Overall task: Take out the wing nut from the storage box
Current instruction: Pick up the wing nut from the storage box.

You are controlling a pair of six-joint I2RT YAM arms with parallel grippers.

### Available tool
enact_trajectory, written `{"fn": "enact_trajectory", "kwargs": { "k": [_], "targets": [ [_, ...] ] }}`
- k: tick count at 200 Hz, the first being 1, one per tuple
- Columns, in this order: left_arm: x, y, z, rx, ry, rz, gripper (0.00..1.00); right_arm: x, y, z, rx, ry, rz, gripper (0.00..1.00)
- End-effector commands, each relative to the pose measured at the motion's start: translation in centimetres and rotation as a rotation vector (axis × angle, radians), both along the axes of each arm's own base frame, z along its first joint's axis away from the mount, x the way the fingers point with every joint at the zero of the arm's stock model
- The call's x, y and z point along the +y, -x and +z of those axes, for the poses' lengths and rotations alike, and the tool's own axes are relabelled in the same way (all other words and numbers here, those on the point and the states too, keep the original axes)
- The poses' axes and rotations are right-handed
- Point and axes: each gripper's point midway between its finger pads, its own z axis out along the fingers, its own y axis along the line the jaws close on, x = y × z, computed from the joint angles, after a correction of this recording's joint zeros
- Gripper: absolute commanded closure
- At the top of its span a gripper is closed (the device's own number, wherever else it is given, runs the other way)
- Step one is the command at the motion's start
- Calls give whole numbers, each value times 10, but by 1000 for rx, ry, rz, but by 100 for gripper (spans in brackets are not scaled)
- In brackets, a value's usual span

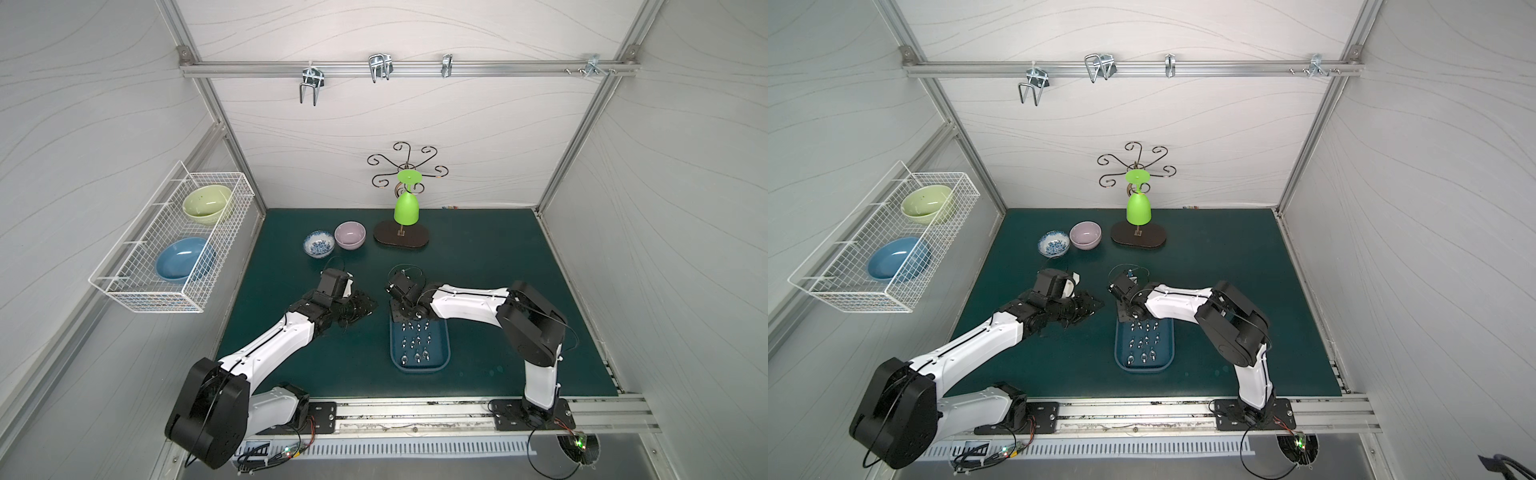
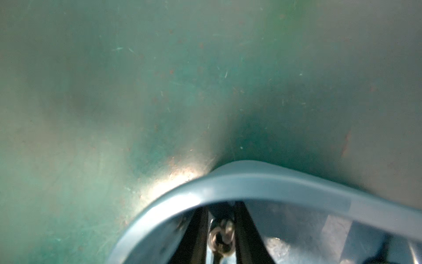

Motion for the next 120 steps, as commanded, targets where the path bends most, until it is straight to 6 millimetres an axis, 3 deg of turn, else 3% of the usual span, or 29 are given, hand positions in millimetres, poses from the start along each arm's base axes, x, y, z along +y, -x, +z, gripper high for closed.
{"fn": "enact_trajectory", "kwargs": {
  "k": [1, 65, 120],
  "targets": [
    [-3, -7, 4, -28, 18, 0, 50, -4, -4, -7, -11, 26, -15, 83],
    [-3, -9, 4, -25, 19, 6, 50, -3, -4, 5, -52, 13, -3, 98],
    [-5, -12, 7, -22, 32, 11, 51, -5, -1, 33, -124, 12, 16, 100]
  ]
}}
